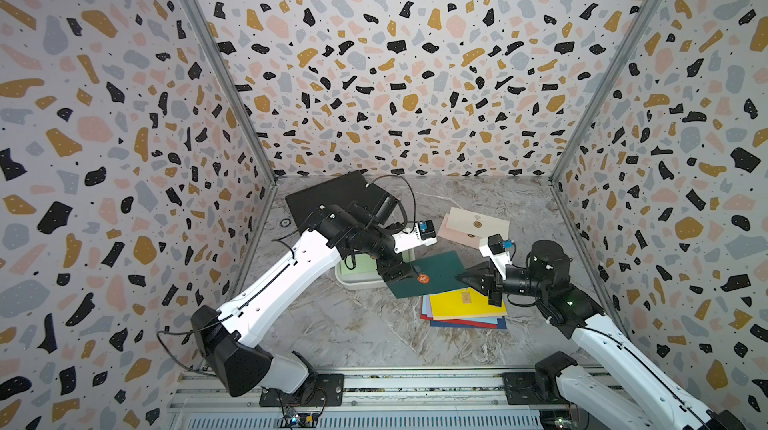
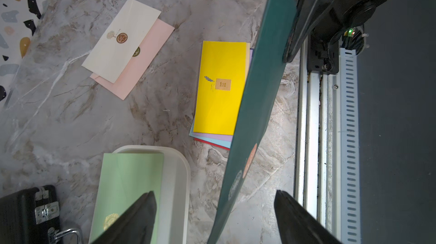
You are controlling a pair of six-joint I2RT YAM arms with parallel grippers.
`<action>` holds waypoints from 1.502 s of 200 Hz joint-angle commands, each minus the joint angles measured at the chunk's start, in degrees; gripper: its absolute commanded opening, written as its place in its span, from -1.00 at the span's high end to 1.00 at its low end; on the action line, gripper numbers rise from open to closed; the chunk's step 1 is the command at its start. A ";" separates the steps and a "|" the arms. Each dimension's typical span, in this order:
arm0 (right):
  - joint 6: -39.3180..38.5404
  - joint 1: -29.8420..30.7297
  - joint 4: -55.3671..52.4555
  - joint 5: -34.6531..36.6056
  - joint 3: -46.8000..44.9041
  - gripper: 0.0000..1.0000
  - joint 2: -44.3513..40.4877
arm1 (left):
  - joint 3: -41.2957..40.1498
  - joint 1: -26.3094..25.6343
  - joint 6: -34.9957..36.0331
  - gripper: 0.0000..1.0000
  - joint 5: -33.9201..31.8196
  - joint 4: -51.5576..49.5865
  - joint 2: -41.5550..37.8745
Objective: Put the sealed envelopes into the storage box
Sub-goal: Place the envelope in the storage box.
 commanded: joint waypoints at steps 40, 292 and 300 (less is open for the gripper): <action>0.23 0.58 2.43 -2.00 0.29 1.00 -0.89 | 0.24 2.75 -0.46 -0.17 13.64 -3.53 1.78; -1.60 1.09 -10.76 22.69 -2.70 0.15 -4.05 | 9.33 12.27 21.90 1.00 -16.11 -16.08 14.71; -1.51 1.09 -10.83 22.49 -2.74 0.15 -4.09 | 9.78 12.94 22.07 1.00 -16.39 -15.74 15.64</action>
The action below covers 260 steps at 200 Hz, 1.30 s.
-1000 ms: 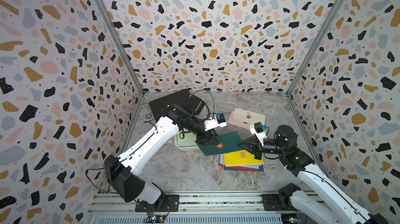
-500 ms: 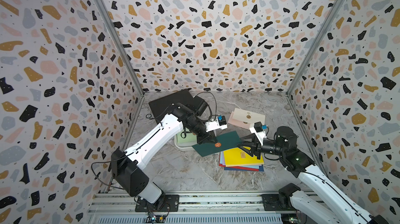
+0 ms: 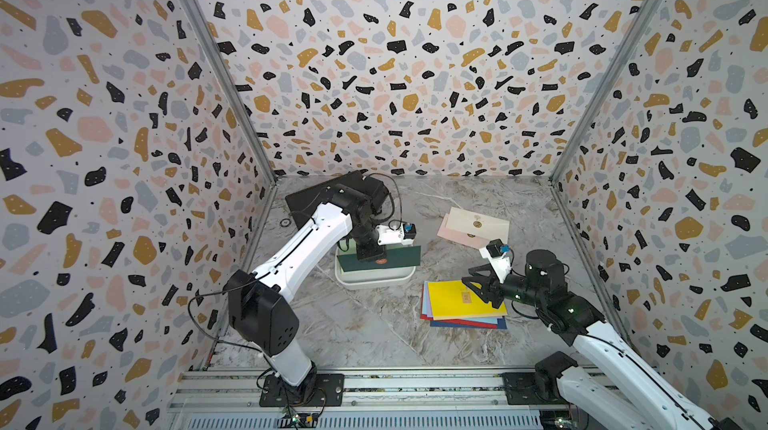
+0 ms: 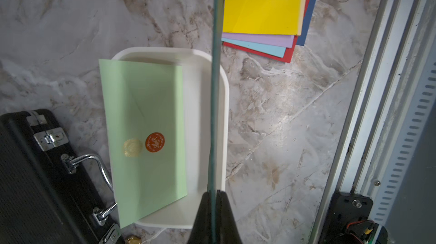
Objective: Put the sealed envelopes into the storage box
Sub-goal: Place the envelope in the storage box.
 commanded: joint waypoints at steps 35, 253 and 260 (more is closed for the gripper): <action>0.54 0.30 -0.81 0.22 -0.39 0.14 -1.49 | 5.04 4.63 4.63 1.00 2.36 -3.00 6.38; 0.63 1.58 -0.36 2.13 -2.19 0.12 -0.68 | 5.48 8.14 6.12 0.87 4.69 2.61 18.67; 0.62 1.67 -0.29 2.14 -2.14 0.12 -0.61 | 5.65 8.19 6.20 0.84 4.29 2.91 18.65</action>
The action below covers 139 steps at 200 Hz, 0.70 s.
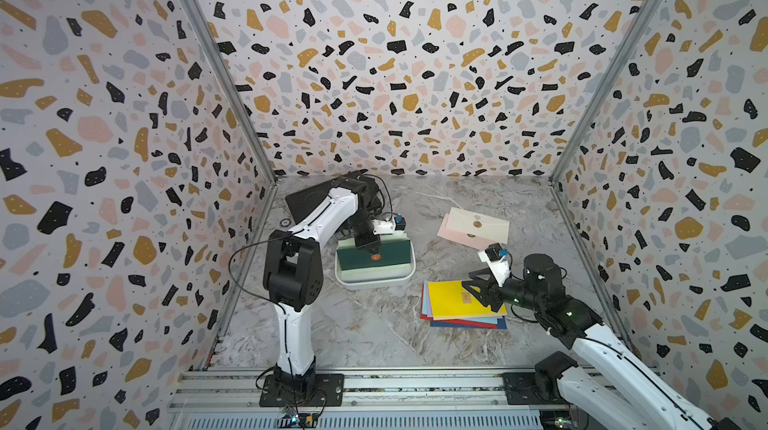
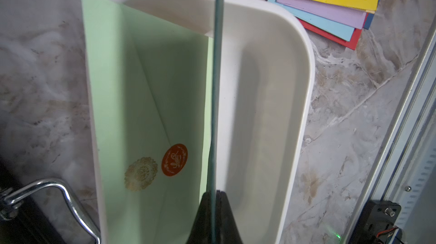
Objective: Put the sealed envelopes into the storage box
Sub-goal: Place the envelope in the storage box.
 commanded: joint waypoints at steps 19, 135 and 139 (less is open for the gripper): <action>-0.10 0.50 -0.44 0.25 -0.02 0.12 0.18 | 0.05 0.24 0.55 0.77 -1.81 2.27 -0.15; 5.10 0.59 -2.12 8.91 0.35 0.11 0.62 | -14.41 0.01 -17.77 -0.22 -8.57 33.18 -23.12; 5.34 0.61 -2.44 9.62 0.52 0.11 0.63 | -15.54 0.01 -19.08 -0.30 -8.37 34.84 -24.53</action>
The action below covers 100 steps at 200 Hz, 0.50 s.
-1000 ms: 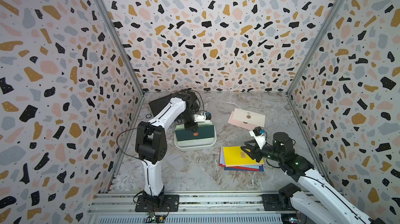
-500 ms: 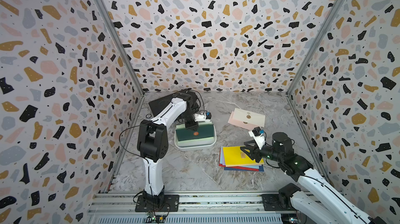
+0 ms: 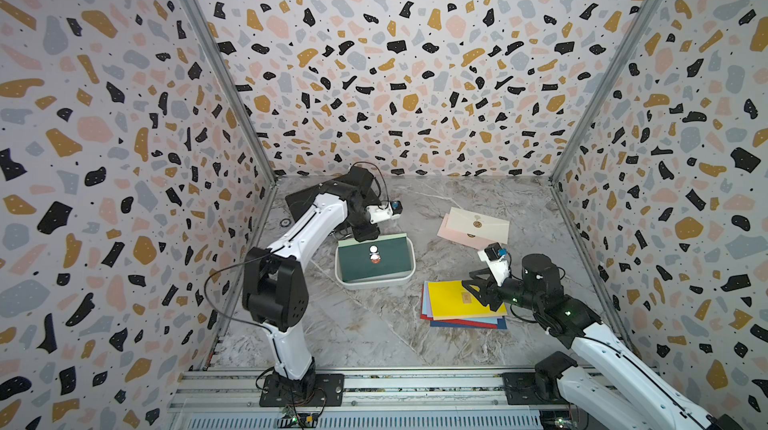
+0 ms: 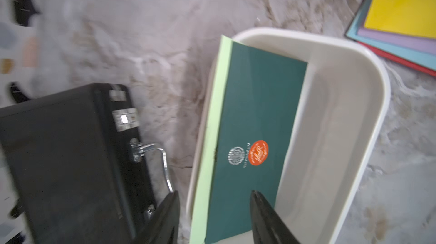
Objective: Put the sealed envelopes into the storage box
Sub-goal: Place the envelope in the storage box, then pick up the envelope from the center of the board.
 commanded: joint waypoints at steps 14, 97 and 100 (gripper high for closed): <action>4.44 0.22 -3.67 8.32 1.08 0.12 0.13 | -9.36 0.11 -13.49 -0.99 -0.05 18.56 -12.71; 14.39 -3.98 -15.41 28.58 4.63 0.12 10.79 | -17.23 0.21 -38.96 -0.98 8.36 24.23 -17.79; 14.79 -4.62 -15.44 28.45 4.49 0.12 11.22 | -17.22 0.41 -40.30 -0.98 8.36 24.78 -17.47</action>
